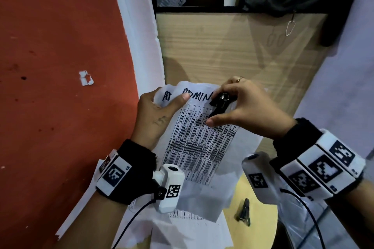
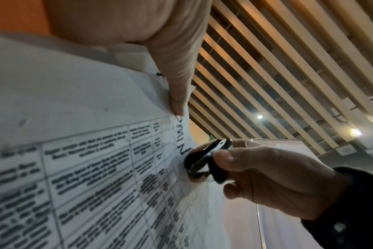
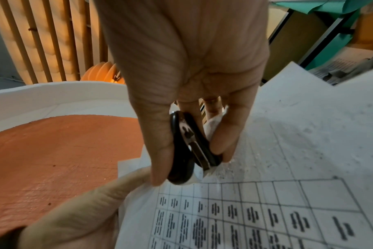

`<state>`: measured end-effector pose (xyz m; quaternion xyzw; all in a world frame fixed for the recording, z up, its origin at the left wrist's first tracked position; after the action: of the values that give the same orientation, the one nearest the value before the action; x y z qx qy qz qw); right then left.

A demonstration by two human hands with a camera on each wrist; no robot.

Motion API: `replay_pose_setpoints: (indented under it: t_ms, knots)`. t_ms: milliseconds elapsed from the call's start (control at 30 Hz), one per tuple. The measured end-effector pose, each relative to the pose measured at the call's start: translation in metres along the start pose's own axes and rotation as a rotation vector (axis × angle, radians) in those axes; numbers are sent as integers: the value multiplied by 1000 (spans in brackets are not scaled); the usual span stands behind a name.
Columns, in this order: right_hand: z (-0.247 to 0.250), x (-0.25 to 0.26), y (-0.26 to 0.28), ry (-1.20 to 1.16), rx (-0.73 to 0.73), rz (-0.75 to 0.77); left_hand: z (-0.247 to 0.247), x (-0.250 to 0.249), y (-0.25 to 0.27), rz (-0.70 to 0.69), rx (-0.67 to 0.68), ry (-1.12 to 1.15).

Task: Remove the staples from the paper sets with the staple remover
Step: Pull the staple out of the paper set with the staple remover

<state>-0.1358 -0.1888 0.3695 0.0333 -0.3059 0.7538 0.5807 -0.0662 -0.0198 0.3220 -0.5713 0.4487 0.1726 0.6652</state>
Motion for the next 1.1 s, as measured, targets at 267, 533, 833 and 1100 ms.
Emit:
replay_pose_setpoints:
  t_ms: [267,533,833,1100]
  knots:
    - [-34,14,5,-35,-424,373,-3,-3,-7,-56,-9,-145]
    - [-40,22,-5,16,-483,459,0,-10,-8,-73,1,-79]
    - [-38,24,-4,53,-490,478,-3,-12,-6,-108,8,-128]
    - [-37,18,-4,25,-467,464,-4,-15,-3,-99,32,-146]
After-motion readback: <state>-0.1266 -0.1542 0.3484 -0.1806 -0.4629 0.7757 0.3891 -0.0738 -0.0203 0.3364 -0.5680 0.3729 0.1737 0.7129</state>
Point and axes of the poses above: each hand's wrist, its own y-axis away from the middle knuckle, its own z-axis out of the back of the hand, x = y × z, the point moved 1 cm from there along -y, towards the middle knuckle, and after that the axes turned 8 degrees about x, right-handed, at the moved point
